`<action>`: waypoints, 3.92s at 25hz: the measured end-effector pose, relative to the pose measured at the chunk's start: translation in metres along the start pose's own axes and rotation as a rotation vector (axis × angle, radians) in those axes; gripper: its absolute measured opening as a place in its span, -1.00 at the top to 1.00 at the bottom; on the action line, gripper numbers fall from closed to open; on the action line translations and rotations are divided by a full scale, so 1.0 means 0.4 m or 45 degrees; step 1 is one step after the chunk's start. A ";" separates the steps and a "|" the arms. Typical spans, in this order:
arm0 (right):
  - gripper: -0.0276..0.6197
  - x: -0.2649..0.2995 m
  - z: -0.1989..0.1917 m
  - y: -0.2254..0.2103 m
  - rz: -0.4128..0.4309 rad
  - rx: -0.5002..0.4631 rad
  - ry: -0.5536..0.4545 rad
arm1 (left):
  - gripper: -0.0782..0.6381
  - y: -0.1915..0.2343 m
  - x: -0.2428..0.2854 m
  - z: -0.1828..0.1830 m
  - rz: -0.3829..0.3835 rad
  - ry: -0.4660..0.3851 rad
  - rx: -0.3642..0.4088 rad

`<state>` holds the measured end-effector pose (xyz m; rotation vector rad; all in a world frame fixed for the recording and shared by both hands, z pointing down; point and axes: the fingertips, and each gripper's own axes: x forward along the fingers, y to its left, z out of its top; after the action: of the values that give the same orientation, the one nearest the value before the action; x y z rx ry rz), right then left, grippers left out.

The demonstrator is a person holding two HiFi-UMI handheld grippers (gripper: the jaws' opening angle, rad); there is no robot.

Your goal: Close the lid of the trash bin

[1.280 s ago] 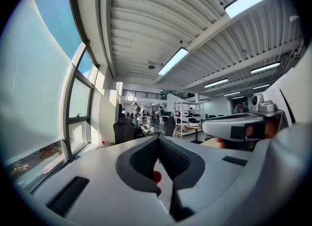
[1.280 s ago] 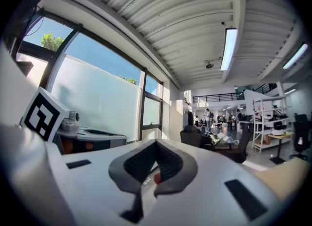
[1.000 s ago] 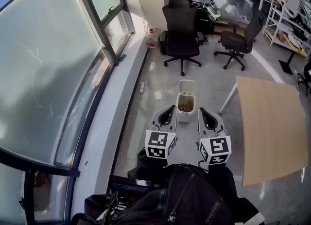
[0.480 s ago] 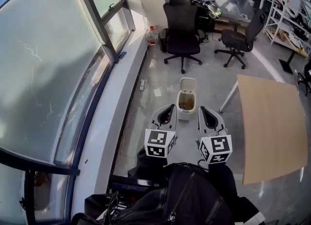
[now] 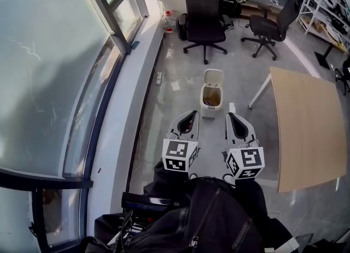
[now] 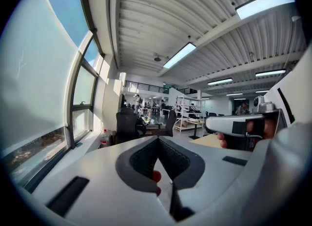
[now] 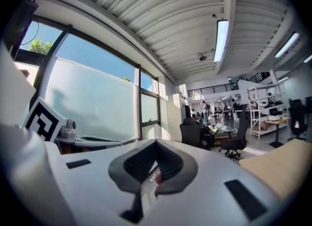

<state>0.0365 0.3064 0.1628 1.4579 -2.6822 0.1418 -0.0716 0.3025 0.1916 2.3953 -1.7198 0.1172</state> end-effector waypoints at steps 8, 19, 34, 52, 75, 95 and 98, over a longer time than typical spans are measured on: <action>0.90 0.008 -0.066 0.041 -0.034 0.007 0.078 | 0.78 0.045 -0.018 -0.069 -0.018 0.057 -0.046; 0.90 0.103 -0.088 -0.024 -0.007 0.038 0.090 | 0.78 0.083 0.073 -0.077 0.027 0.083 -0.025; 0.90 0.290 -0.048 -0.344 0.005 0.089 0.041 | 0.78 0.051 0.443 0.010 0.052 0.090 0.069; 0.90 0.415 -0.155 -0.496 -0.026 0.213 0.214 | 0.78 0.146 0.594 -0.048 0.149 0.206 -0.002; 0.90 0.753 -0.266 -0.459 -0.069 0.107 0.432 | 0.78 0.428 0.827 -0.194 0.034 0.341 -0.171; 0.90 0.869 -0.730 -0.597 0.094 0.202 0.755 | 0.78 0.454 0.921 -0.621 0.147 0.680 -0.235; 0.90 0.883 -0.828 -0.597 0.119 0.209 0.817 | 0.78 0.465 0.927 -0.718 0.165 0.747 -0.250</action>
<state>0.0558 -0.0764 0.5432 1.0716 -2.2379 0.7162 -0.1141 -0.0426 0.5574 1.8551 -1.5129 0.5763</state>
